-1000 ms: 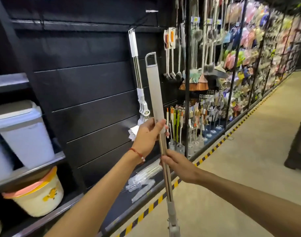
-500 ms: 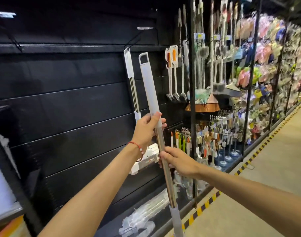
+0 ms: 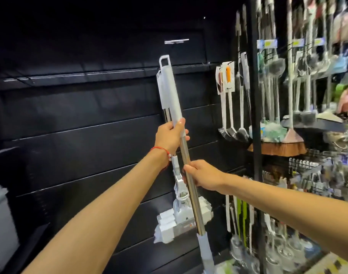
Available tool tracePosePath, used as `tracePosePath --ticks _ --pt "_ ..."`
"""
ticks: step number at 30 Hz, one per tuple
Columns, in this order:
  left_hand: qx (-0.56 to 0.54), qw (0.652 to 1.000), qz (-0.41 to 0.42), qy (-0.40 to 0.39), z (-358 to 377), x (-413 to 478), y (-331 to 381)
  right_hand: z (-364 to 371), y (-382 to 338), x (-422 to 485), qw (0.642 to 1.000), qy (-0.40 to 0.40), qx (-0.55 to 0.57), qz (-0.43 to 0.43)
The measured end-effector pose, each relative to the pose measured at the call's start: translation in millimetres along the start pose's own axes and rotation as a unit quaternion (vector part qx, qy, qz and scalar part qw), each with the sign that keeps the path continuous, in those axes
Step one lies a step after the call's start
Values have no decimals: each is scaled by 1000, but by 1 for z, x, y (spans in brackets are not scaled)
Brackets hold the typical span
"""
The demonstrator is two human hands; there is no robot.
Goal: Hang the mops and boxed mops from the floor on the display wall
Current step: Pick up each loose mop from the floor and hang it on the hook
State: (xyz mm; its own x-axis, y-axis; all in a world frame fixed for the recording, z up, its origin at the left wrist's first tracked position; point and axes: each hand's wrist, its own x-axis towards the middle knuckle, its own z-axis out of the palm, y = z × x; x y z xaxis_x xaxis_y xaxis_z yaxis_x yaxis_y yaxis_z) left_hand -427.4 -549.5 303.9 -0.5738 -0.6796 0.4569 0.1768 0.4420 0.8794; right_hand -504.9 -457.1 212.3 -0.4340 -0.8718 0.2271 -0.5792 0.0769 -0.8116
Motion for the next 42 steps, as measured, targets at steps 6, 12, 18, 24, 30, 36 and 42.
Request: tracePosePath --ticks 6,12,18,24,30,36,42 --pt "-19 999 24 -8 21 94 -11 -40 23 98 999 30 -37 -24" --pt "-8 999 46 -12 41 167 -13 -80 30 170 999 28 -29 -14" --pt "7 999 45 4 54 224 -22 -100 37 223 999 30 -24 -20" --pt "-5 999 33 20 71 274 -39 -116 52 265 999 33 -20 -22" --pt "-7 999 39 33 73 309 -51 -127 59 301 999 26 -18 -39" --pt "0 999 30 28 69 335 -59 -127 65 324 999 17 -18 -40" --pt "4 998 21 53 63 347 -87 -116 76 345 999 -17 -21 -30"
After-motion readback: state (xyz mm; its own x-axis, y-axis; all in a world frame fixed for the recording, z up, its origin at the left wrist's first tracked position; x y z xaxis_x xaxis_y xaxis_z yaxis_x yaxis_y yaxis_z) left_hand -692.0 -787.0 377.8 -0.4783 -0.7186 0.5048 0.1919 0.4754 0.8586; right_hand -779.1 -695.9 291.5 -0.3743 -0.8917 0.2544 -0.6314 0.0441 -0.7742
